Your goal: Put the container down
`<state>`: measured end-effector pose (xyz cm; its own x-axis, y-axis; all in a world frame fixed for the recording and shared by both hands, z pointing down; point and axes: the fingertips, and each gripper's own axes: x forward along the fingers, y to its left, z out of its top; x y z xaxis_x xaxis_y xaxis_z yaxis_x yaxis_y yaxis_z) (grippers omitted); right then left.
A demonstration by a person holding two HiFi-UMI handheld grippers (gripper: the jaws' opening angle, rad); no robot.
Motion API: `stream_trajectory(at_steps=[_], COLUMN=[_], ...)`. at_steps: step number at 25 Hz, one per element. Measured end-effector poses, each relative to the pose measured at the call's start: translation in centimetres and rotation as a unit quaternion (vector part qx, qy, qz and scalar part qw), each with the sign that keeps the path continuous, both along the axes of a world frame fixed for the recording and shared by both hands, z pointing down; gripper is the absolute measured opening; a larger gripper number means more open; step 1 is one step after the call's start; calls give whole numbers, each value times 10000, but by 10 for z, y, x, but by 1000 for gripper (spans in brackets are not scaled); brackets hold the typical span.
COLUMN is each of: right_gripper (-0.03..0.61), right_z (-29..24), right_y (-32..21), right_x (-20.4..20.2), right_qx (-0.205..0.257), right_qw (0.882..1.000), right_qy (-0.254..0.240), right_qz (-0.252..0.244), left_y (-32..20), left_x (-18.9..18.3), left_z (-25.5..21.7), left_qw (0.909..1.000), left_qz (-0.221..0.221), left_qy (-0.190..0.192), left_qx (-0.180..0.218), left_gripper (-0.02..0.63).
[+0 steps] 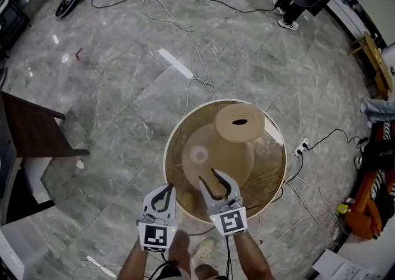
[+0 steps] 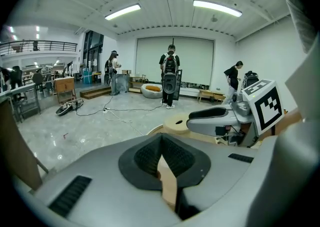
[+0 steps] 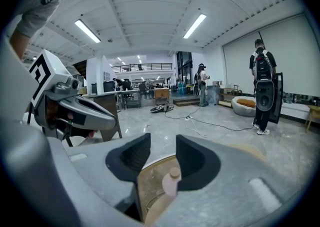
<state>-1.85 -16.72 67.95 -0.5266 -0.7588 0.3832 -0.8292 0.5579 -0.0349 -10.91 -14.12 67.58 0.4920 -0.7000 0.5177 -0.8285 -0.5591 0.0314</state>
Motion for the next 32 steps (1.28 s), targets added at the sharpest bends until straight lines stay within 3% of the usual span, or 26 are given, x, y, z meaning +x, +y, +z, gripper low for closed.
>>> stream_trajectory(at_steps=[18, 32], right_gripper=[24, 2], right_z=[-169, -330], right_y=[118, 252], right_x=[51, 100], right_qx=[604, 1353], right_qw=[9963, 9856], right_qy=[-55, 48], right_qz=[613, 1015], left_y=[104, 224], left_x=[27, 49], left_z=[-160, -314], left_qw=[9969, 9882], left_qz=[140, 347], left_qy=[-32, 179], left_qx=[779, 1484], left_gripper=[17, 17])
